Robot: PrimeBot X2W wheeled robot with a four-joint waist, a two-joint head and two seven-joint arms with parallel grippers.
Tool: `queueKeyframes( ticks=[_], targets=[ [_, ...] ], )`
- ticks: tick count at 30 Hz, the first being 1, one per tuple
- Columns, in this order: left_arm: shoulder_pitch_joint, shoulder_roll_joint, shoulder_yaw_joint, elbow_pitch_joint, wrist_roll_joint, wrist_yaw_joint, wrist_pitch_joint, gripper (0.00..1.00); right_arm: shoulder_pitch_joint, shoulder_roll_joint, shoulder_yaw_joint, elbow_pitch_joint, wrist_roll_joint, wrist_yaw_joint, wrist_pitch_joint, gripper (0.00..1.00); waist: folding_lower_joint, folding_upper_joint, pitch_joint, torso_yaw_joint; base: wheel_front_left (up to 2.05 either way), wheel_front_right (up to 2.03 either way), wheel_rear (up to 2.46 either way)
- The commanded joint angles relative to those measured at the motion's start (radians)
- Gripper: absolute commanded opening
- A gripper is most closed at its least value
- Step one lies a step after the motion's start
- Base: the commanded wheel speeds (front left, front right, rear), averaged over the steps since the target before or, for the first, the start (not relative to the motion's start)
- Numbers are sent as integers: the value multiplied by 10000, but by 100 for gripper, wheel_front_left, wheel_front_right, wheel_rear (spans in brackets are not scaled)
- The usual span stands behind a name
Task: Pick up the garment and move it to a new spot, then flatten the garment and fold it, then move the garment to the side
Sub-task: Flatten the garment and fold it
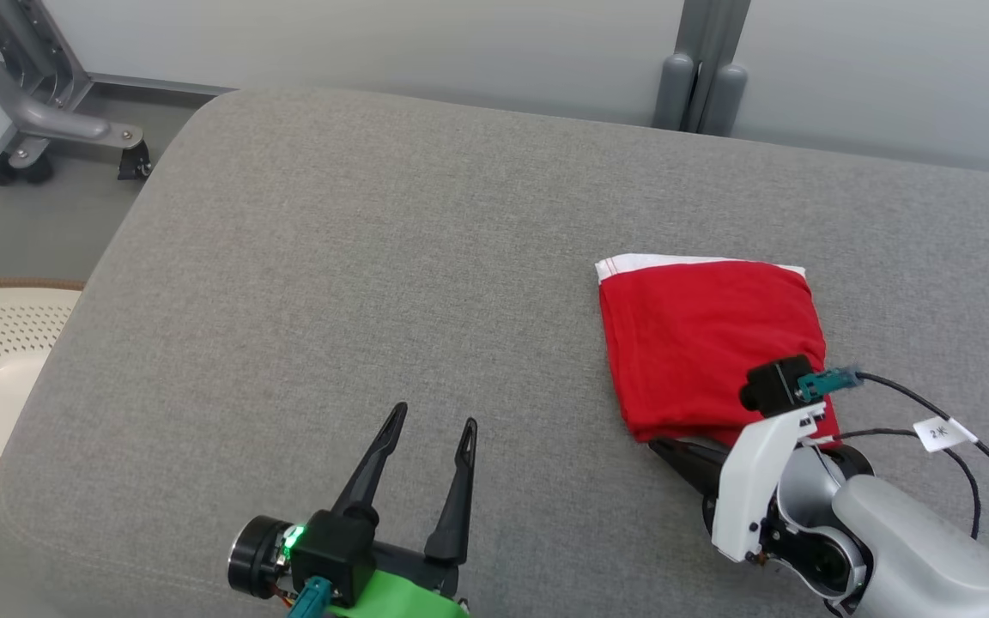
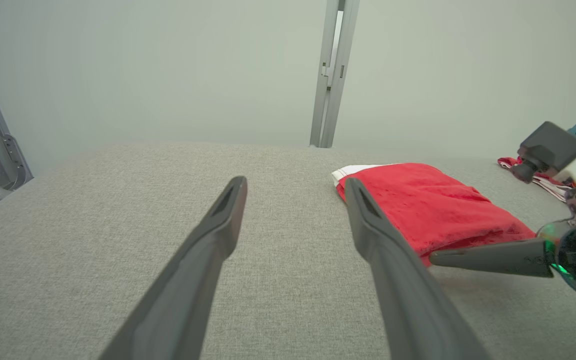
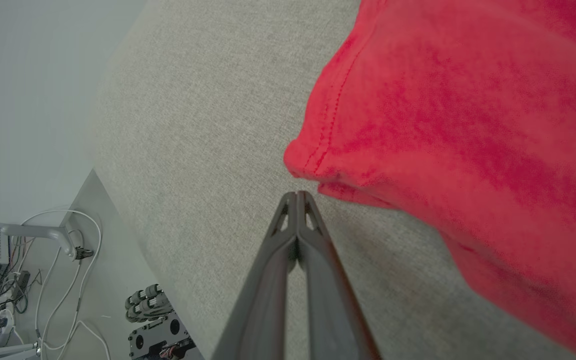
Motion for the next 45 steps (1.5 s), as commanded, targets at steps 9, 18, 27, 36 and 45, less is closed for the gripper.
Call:
queueKeyframes(
  ticks=[9,18,27,36,45],
  targets=[
    [789,17,1118,-137,83,112,0,100,1360,-9,-367,832,-2094,2,-4035,100,0,0,-1087,-1200,0,0,0],
    [1402,23,2386,-144,408,-512,-1,100,2257,889,-2983,1077,-4992,2,-5294,100,0,0,-1640,-1998,0,0,0],
    [1969,18,2853,133,544,-716,0,100,4316,2251,-5750,-1474,-7668,1,-5282,100,0,0,-1879,-2248,0,0,0],
    [2141,18,2886,334,692,-863,1,100,5385,2842,-6598,-2292,-8128,1,-5283,100,0,0,-2053,-2195,0,0,0],
    [2016,17,2894,396,723,-888,-1,100,5744,3140,-6669,-2425,-8209,1,-5286,100,0,0,-2042,-2186,0,0,0]
  ],
)
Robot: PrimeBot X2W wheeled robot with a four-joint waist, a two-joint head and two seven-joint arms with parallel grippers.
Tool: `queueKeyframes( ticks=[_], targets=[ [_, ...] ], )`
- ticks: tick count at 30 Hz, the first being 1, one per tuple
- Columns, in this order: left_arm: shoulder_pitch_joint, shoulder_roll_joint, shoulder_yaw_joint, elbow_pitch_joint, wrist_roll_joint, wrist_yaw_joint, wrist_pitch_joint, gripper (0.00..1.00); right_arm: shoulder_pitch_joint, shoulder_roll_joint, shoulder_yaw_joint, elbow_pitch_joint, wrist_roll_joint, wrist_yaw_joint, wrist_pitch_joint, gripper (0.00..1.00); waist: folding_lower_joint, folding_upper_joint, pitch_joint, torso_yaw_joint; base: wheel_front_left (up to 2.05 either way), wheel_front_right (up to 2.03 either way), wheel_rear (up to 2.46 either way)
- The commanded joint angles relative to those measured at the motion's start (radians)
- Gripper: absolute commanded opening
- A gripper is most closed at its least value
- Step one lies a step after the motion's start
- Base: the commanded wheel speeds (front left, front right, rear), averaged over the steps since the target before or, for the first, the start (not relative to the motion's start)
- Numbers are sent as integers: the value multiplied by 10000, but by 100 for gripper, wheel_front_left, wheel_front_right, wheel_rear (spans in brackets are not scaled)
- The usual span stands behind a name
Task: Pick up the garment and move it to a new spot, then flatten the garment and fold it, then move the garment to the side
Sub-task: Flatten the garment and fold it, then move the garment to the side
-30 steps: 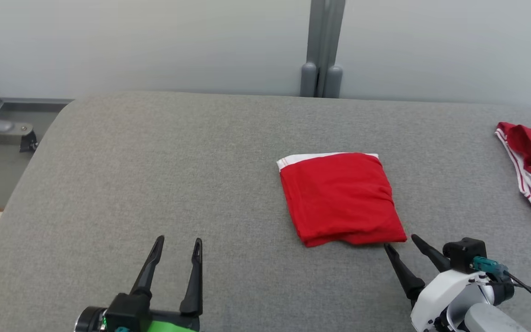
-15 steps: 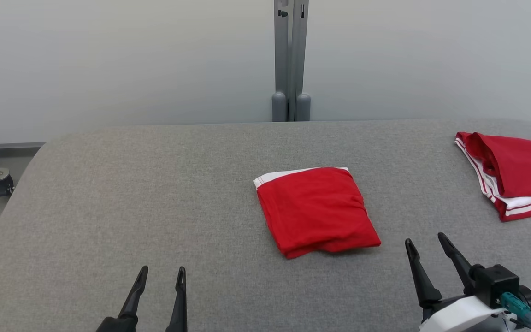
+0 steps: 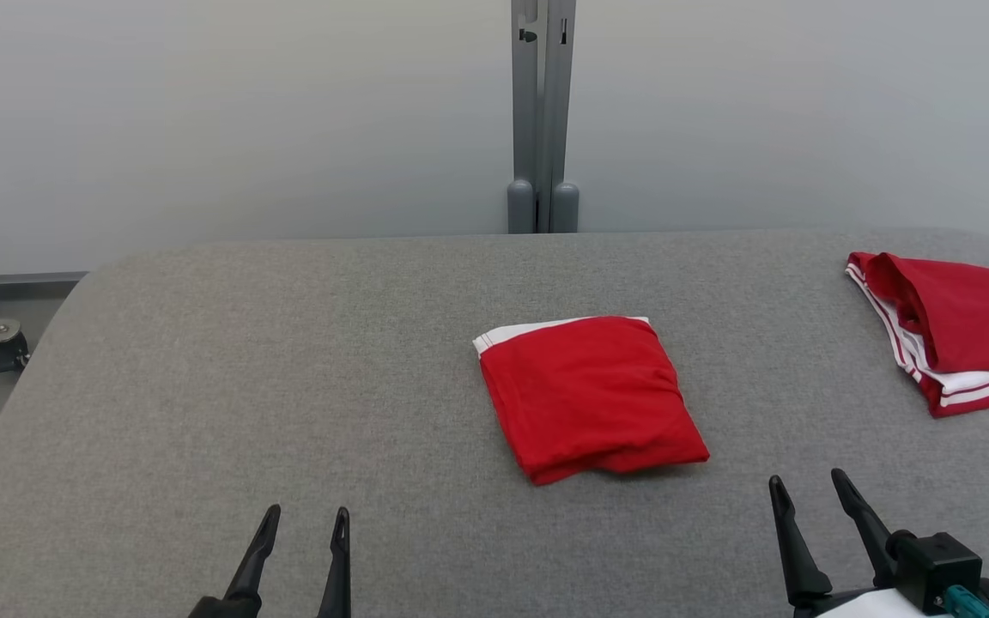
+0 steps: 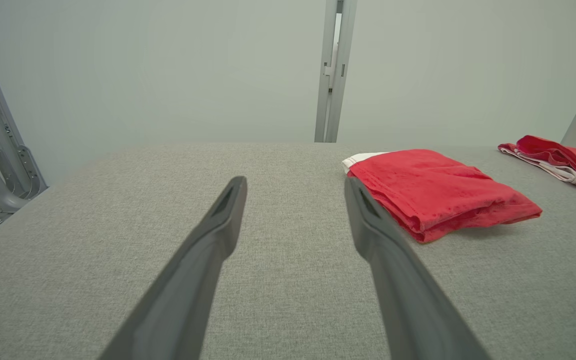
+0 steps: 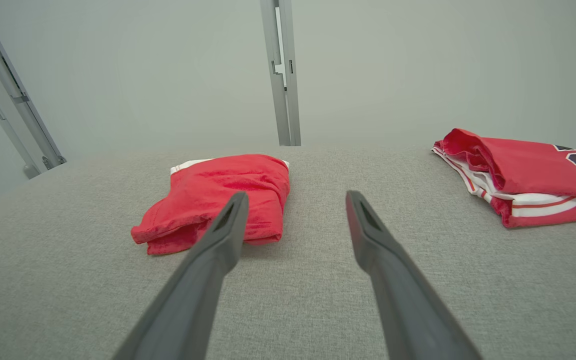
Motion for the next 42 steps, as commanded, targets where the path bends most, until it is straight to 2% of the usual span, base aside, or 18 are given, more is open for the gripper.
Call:
queueKeyframes(
  ticks=[1,14,42],
  targets=[
    [-11,17,15,33,97,-49,-1,100,82,48,39,7,-43,-1,-38,100,0,0,5,-8,0,0,0],
    [-316,17,-105,182,174,-97,-1,100,-80,80,125,171,3,-1,-40,100,0,0,49,-11,0,0,0],
    [-405,16,-205,71,77,123,1,100,-179,81,245,334,19,-1,-39,100,0,0,26,-16,0,0,0]
  ],
)
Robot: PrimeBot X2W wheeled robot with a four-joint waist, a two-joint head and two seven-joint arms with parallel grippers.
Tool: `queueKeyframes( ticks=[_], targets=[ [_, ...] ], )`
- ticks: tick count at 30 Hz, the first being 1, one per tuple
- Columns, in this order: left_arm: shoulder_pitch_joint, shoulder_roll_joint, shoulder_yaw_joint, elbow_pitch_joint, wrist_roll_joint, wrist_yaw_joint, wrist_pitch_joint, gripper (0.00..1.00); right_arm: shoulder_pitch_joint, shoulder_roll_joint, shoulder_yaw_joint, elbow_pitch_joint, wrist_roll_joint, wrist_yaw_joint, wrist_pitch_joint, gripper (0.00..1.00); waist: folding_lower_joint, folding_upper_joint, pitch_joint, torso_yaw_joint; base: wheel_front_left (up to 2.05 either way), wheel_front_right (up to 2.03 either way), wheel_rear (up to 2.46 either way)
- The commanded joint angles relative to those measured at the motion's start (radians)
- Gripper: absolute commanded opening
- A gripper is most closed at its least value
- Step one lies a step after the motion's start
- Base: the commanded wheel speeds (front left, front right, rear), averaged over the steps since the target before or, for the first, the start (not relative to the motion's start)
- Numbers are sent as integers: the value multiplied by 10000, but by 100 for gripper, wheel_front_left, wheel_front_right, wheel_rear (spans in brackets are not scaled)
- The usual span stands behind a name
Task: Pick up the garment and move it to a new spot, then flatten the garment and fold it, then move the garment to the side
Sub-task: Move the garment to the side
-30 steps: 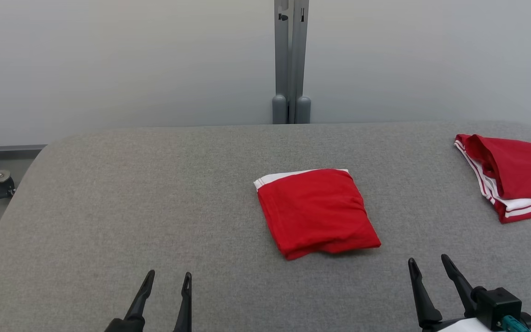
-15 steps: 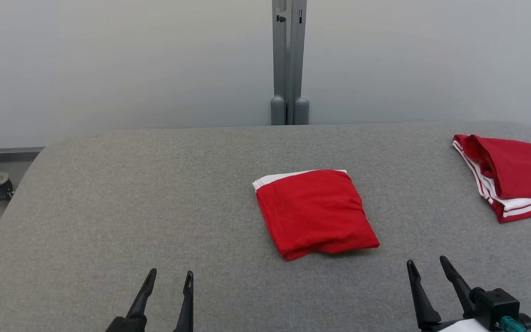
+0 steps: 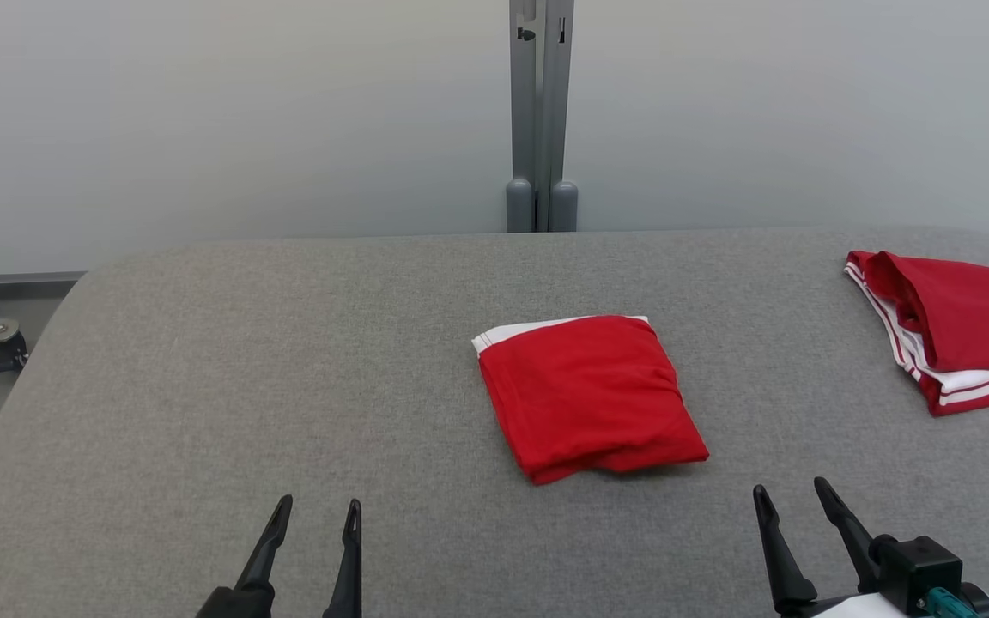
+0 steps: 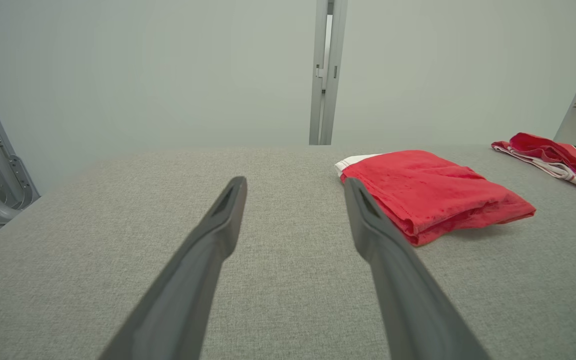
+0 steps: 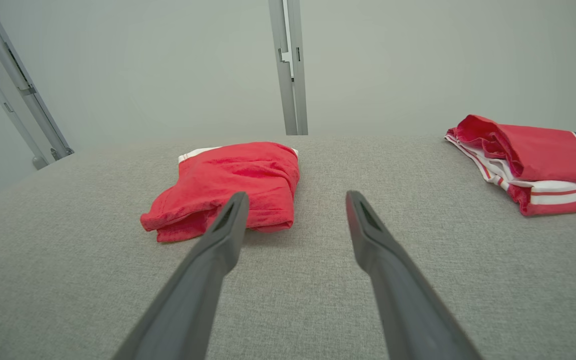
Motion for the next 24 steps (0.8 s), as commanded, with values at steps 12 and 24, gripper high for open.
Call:
queueKeyframes(
  ticks=[12,24],
  targets=[
    [-277,16,-151,32,-60,31,1,100,-156,23,58,-8,170,-1,-39,100,0,0,127,209,0,0,0],
    [-549,16,-473,-95,67,-80,3,100,-1568,-166,17,826,1892,0,-31,100,0,0,1034,1155,0,0,0]
  ],
)
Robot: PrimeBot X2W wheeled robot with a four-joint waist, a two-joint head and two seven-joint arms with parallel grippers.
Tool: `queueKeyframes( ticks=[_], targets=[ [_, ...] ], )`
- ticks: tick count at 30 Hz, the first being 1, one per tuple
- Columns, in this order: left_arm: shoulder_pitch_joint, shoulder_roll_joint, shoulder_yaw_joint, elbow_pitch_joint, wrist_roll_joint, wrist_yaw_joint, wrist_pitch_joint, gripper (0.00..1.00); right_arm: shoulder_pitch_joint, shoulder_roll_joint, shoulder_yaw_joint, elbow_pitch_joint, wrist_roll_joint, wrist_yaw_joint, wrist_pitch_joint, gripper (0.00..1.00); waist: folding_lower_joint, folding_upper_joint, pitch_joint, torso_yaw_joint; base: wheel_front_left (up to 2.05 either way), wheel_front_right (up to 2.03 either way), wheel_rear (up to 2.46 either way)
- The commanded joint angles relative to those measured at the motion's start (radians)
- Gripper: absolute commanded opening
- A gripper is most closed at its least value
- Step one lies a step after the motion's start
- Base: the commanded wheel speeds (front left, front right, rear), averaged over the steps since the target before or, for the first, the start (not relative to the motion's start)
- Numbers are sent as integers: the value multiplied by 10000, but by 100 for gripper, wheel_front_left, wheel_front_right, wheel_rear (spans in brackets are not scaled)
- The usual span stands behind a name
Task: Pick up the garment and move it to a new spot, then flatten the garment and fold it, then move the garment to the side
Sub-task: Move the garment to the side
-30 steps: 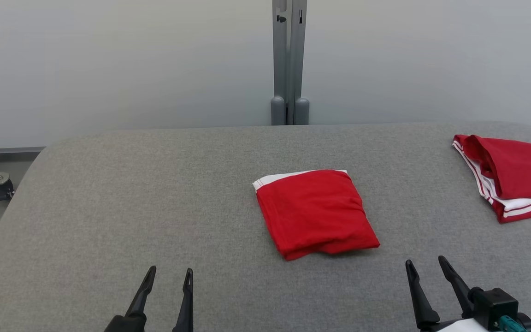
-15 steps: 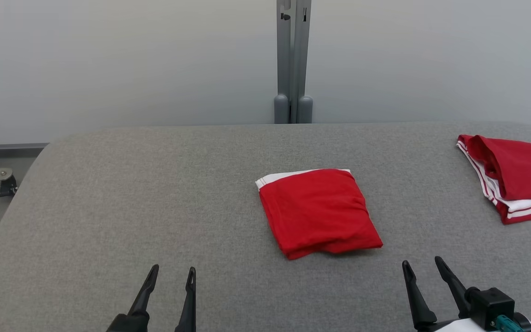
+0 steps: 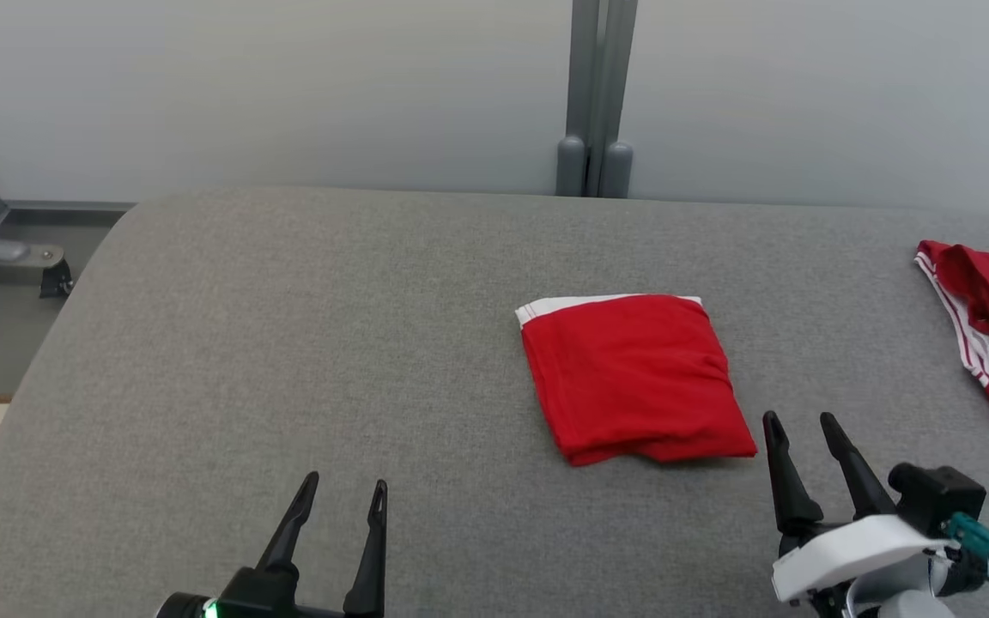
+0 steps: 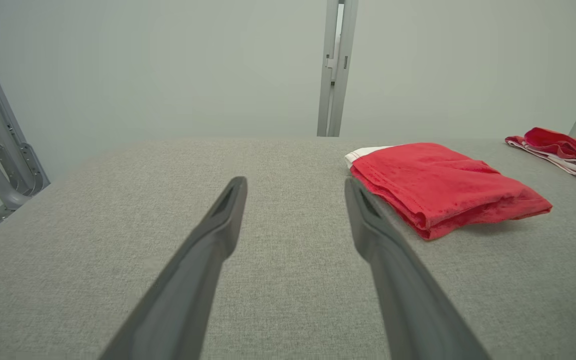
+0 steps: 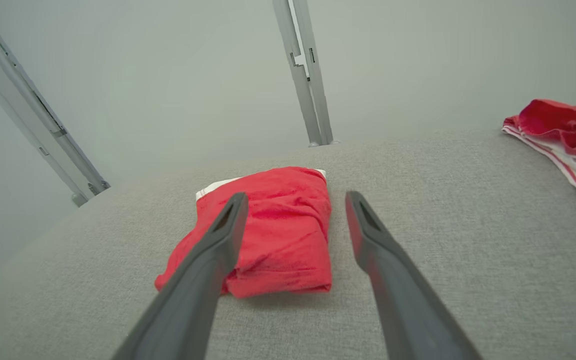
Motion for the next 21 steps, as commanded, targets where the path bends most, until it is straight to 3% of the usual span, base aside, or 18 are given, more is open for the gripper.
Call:
queueKeyframes(
  ticks=[1,5,13,20,21],
  targets=[
    [-206,16,-51,21,-77,-67,3,100,-365,-209,141,313,437,2,-22,100,0,0,434,389,0,0,0],
    [-448,16,-259,-40,-211,-93,3,100,-1676,-1004,688,1344,2070,2,457,100,0,0,958,667,0,0,0],
    [-1098,16,-734,-285,-569,159,3,100,-3873,-2545,1293,2562,5354,2,3540,100,0,0,2003,1051,0,0,0],
    [-1697,16,-1004,-359,-857,315,1,100,-4896,-3042,1795,3374,6513,2,5465,100,0,0,2861,1218,0,0,0],
    [-1745,16,-1017,-353,-884,319,1,100,-4941,-3013,1900,3369,6575,2,5518,69,0,0,2930,1195,0,0,0]
  ],
)
